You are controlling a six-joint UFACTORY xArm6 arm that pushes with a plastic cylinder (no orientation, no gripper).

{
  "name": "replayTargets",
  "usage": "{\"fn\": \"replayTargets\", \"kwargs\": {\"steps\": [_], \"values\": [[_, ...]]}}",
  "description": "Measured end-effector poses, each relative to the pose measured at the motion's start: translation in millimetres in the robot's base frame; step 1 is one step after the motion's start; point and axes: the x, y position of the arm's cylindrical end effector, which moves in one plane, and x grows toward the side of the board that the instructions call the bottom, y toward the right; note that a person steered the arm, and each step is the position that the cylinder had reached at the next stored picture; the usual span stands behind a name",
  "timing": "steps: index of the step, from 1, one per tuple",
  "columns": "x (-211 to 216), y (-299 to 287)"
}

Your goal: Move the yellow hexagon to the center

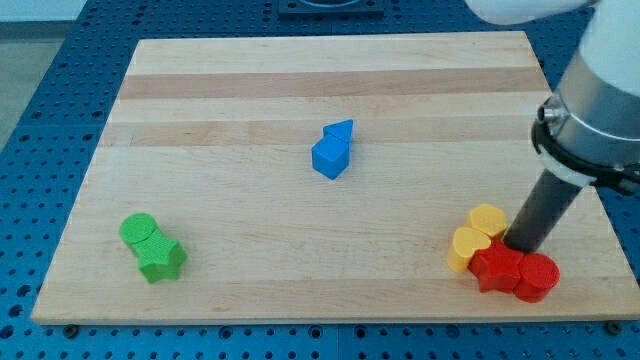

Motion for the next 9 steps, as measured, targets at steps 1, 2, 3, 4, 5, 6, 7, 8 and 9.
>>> {"fn": "replayTargets", "kwargs": {"steps": [1,2,3,4,5,6,7,8,9], "values": [[-1.5,-1.2],[-10.6,-12.8],[-16.6,-25.6],[-17.5,-54.2],[-19.1,-98.0],[-35.8,-112.4],[-56.7,-112.4],[-60.5,-112.4],[-62.4,-110.8]]}}
